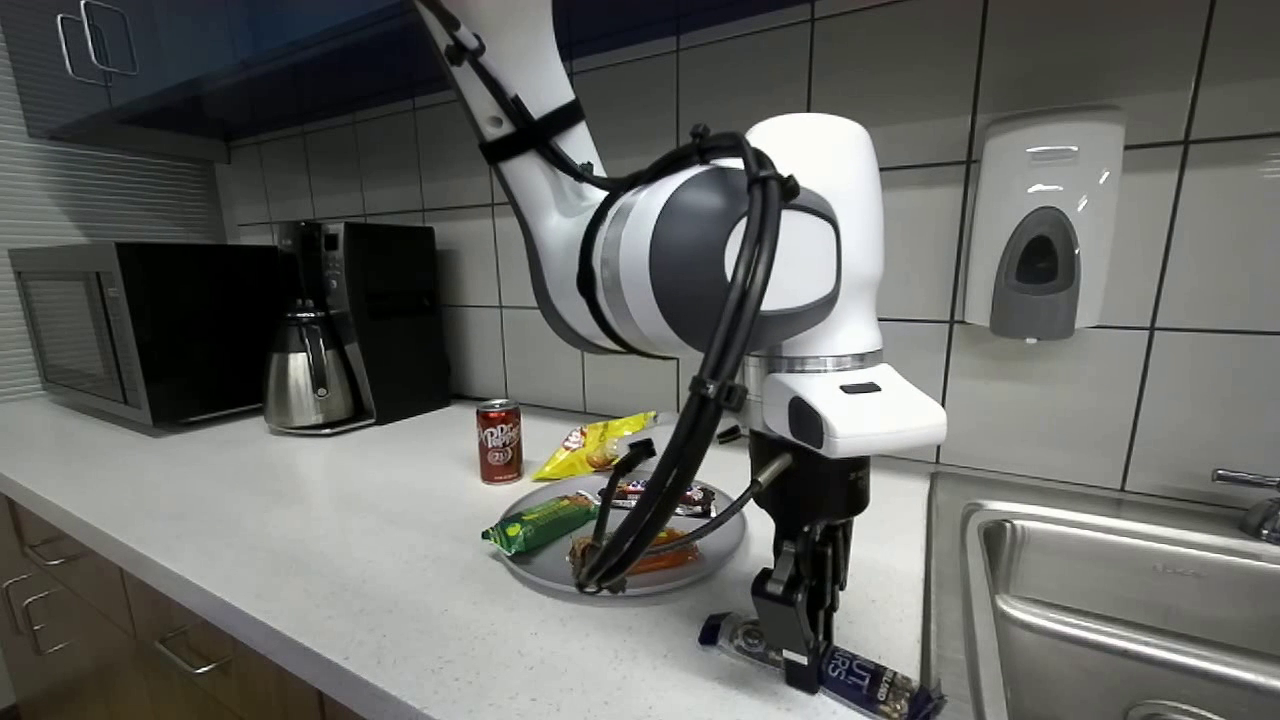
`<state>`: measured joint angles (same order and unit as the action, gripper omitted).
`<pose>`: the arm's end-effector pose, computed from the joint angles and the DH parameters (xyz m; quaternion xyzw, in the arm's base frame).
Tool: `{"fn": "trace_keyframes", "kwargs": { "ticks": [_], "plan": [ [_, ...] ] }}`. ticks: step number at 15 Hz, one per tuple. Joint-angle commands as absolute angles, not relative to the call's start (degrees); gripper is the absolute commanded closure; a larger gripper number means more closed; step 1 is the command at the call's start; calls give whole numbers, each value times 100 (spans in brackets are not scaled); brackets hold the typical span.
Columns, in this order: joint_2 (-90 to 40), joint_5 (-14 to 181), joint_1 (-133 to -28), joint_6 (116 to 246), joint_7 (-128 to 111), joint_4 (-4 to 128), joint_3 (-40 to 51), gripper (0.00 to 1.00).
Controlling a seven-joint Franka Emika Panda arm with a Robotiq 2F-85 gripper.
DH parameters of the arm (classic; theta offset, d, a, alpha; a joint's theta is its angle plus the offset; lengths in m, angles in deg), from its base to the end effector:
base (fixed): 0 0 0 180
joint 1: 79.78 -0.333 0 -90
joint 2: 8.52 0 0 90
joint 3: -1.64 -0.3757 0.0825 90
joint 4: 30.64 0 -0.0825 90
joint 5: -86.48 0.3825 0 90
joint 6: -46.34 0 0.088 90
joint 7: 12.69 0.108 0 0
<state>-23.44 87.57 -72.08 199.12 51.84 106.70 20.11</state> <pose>0.4642 -0.2282 0.2743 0.7002 -0.7129 0.0228 0.0305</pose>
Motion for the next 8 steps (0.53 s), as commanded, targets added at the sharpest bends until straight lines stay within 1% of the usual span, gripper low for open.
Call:
{"fn": "trace_keyframes", "kwargs": {
  "ticks": [1, 8],
  "plan": [
    [-2176, 8722, -7249, 19947, 5069, 10678, 1997, 92],
    [-2059, 8607, -7413, 19940, 5099, 10551, 1966, 92]
  ]
}}
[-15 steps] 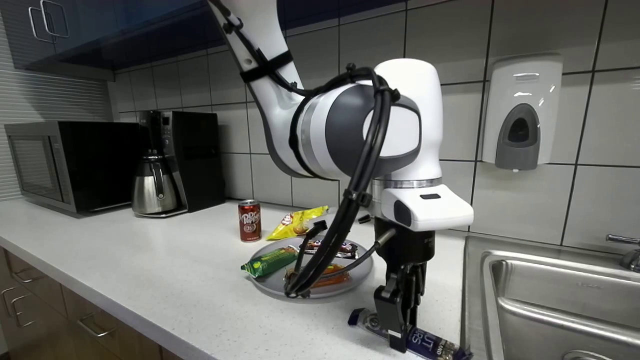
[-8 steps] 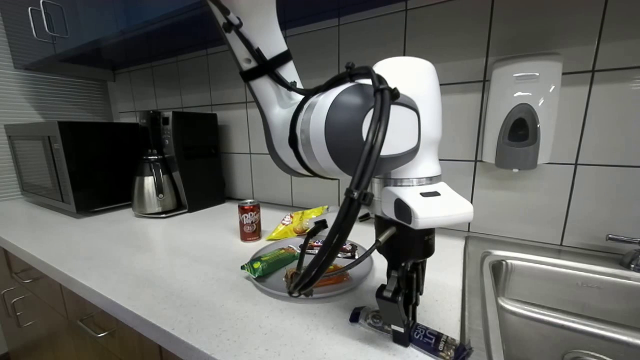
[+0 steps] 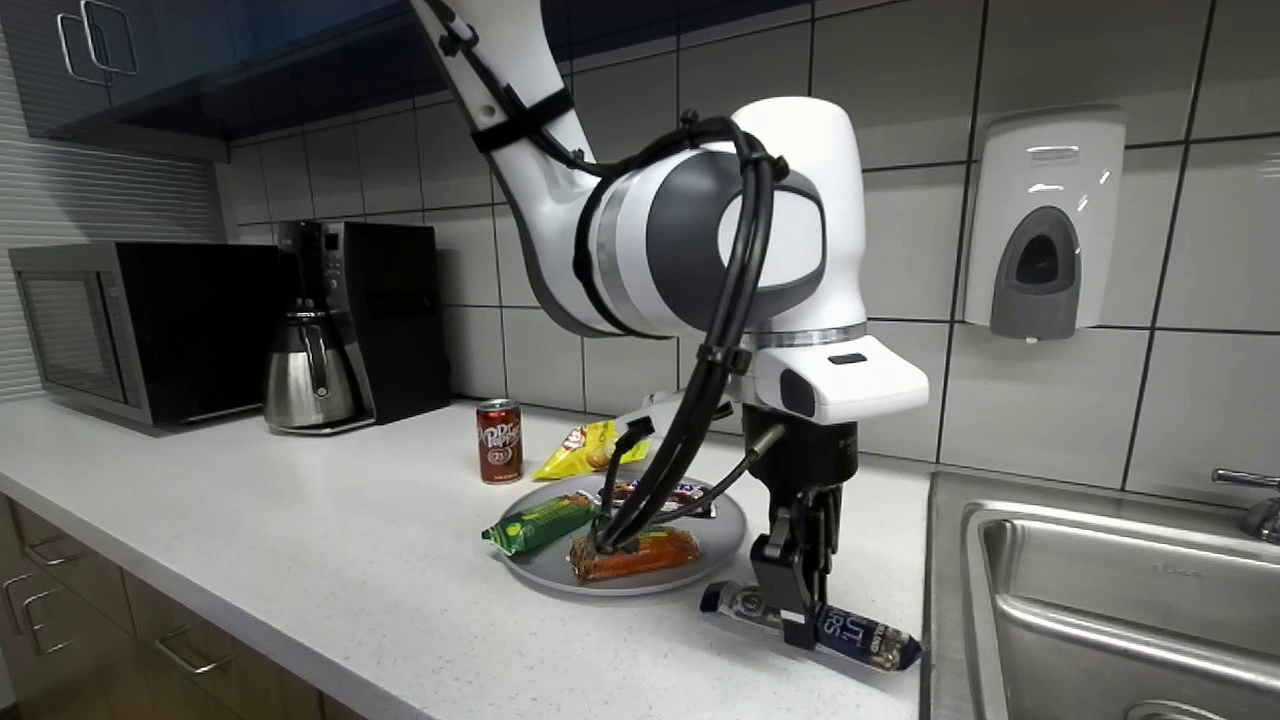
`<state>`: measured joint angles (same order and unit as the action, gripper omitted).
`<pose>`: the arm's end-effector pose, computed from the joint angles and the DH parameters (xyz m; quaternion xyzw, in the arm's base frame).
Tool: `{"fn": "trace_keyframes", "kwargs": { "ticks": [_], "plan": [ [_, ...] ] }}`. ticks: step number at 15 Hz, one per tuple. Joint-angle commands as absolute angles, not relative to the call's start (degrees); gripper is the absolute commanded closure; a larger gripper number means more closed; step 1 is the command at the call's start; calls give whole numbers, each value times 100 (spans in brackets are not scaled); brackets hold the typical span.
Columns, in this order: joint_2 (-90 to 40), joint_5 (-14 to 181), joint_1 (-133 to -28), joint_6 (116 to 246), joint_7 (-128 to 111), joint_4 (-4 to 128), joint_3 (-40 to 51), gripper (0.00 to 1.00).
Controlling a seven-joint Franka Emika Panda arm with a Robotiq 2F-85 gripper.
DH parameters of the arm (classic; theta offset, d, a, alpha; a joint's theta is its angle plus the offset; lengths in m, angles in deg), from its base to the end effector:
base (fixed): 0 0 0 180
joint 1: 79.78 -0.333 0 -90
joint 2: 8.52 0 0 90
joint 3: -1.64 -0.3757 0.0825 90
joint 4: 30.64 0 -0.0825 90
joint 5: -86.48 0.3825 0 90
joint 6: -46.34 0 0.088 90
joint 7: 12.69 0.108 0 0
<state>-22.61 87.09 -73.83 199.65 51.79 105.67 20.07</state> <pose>0.4796 -0.2162 0.2886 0.7140 -0.6985 0.0421 0.0227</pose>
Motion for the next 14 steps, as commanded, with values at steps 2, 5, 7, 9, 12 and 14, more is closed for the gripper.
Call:
{"fn": "trace_keyframes", "kwargs": {
  "ticks": [2, 5, 7, 9, 12, 14],
  "plan": [
    [-2018, 8557, -7466, 19926, 5092, 10505, 1941, 92],
    [-1997, 8446, -7544, 19876, 5086, 10400, 1883, 92],
    [-1995, 8377, -7598, 19837, 5077, 10326, 1833, 92],
    [-1993, 8306, -7654, 19820, 5084, 10265, 1778, 92],
    [-2001, 8242, -7755, 19791, 5106, 10180, 1696, 92],
    [-2008, 8227, -7815, 19769, 5112, 10137, 1639, 92]
  ]
}}
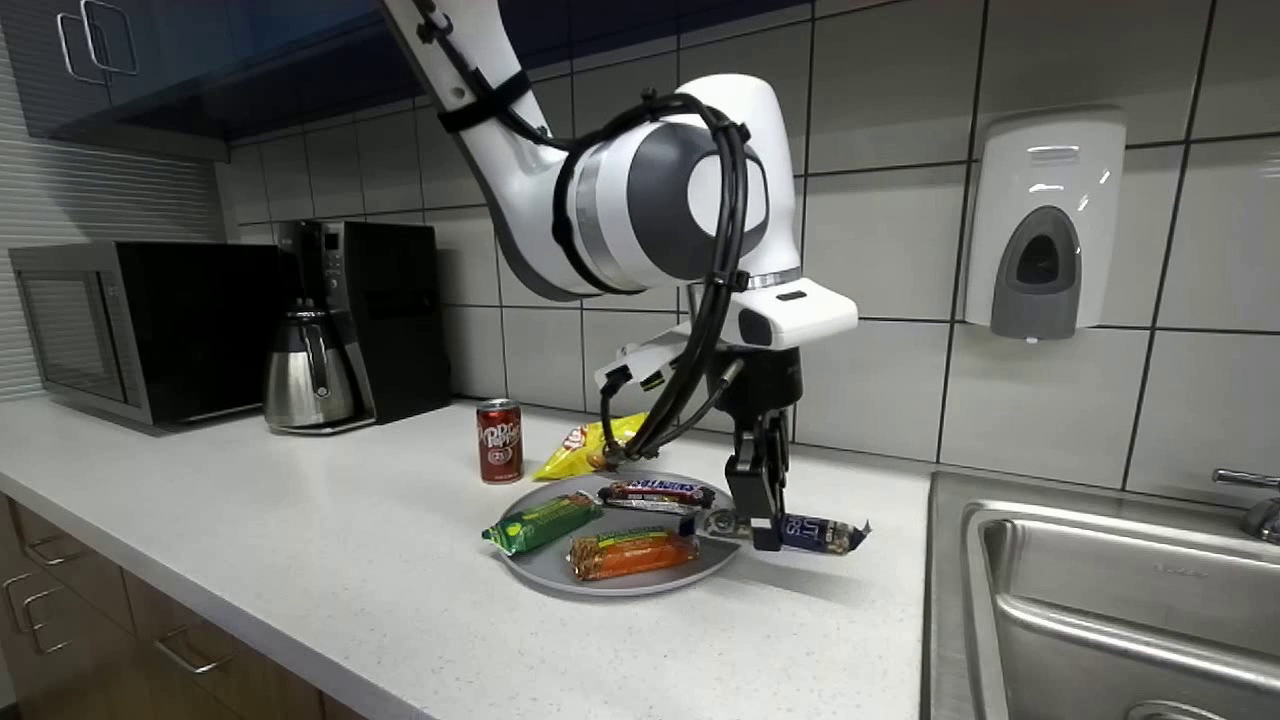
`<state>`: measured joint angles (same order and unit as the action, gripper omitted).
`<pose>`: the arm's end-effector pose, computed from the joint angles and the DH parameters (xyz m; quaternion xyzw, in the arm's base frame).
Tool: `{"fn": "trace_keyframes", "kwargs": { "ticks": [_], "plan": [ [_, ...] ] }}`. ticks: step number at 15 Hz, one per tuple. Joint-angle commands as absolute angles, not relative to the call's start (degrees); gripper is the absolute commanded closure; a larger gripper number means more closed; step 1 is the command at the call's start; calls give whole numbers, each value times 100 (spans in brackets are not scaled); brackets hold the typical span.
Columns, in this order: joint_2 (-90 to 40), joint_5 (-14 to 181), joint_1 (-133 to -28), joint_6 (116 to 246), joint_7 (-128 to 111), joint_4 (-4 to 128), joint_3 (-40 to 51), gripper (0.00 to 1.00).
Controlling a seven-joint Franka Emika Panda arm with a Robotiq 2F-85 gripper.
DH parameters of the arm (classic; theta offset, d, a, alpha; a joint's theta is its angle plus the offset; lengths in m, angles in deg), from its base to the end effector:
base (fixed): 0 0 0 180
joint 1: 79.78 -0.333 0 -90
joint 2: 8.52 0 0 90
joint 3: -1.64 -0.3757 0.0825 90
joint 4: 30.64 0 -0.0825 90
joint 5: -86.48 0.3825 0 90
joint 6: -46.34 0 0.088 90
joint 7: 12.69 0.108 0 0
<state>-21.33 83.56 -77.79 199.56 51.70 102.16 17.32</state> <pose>0.5249 -0.1626 0.3210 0.7694 -0.6335 0.0810 0.0115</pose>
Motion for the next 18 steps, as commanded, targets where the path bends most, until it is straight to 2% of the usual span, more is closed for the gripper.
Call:
{"fn": "trace_keyframes", "kwargs": {
  "ticks": [1, 18],
  "plan": [
    [-2012, 8208, -7844, 19758, 5118, 10115, 1616, 92],
    [-2252, 8104, -8192, 19517, 5147, 9815, 1229, 92]
  ]
}}
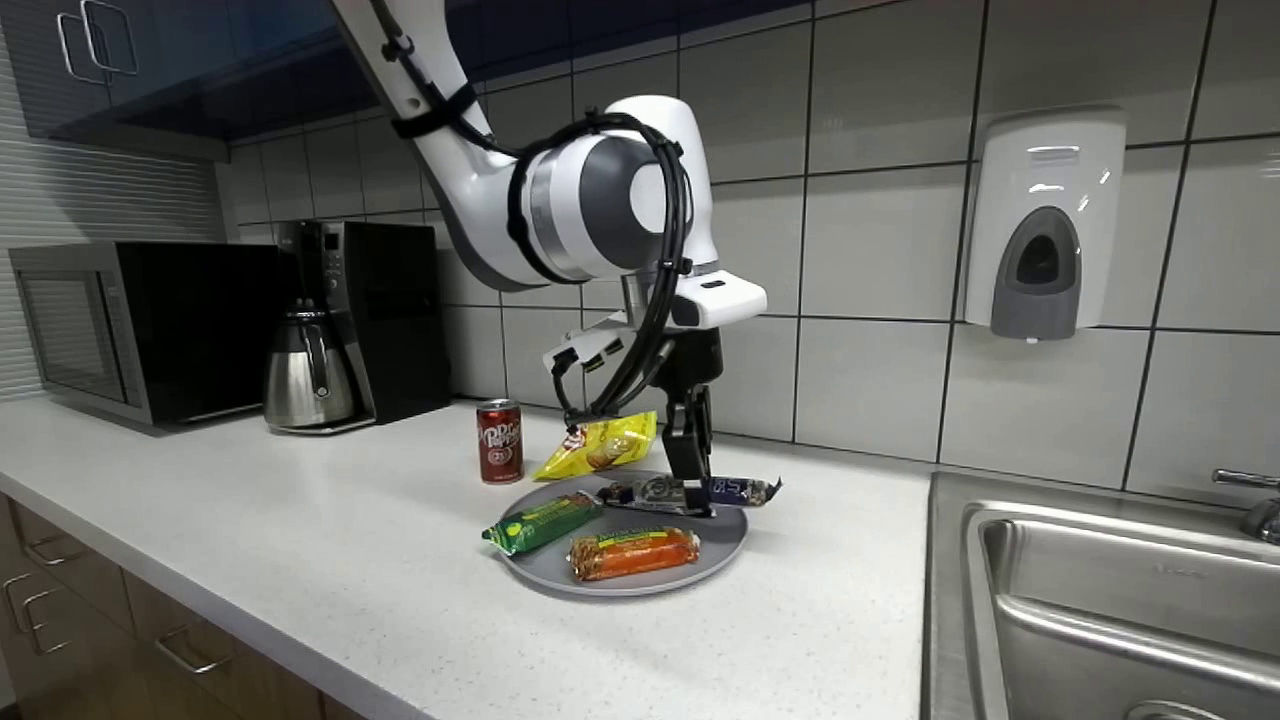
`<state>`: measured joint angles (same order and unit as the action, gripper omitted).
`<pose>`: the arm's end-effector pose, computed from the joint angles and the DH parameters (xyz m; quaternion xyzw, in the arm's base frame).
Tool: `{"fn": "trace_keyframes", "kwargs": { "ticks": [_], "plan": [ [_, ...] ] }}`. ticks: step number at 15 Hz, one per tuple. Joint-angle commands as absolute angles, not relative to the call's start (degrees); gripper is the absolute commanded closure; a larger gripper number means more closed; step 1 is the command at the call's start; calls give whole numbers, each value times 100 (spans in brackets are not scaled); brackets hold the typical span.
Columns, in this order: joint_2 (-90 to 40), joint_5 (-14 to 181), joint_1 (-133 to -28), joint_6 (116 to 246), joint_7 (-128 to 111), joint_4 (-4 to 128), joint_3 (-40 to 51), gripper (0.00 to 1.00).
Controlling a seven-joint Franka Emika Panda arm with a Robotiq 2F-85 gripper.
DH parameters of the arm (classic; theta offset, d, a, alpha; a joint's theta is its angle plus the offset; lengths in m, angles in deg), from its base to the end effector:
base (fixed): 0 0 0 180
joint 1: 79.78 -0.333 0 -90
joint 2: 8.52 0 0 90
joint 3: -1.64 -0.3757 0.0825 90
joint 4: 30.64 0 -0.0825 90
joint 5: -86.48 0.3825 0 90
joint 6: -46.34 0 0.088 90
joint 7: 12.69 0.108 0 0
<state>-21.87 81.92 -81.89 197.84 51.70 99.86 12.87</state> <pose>0.5545 -0.0843 0.3263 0.8206 -0.5658 0.0806 0.0070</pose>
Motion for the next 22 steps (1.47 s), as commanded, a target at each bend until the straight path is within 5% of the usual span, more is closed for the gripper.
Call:
{"fn": "trace_keyframes", "kwargs": {
  "ticks": [1, 14, 16, 18, 22],
  "plan": [
    [-2284, 8101, -8201, 19494, 5145, 9798, 1217, 92],
    [-2672, 8117, -8440, 19271, 5204, 9460, 1167, 92],
    [-2717, 8125, -8459, 19254, 5221, 9420, 1174, 42],
    [-2747, 8123, -8470, 19242, 5216, 9388, 1181, 38],
    [-2742, 8109, -8475, 19222, 5209, 9348, 1194, 9]
  ]
}}
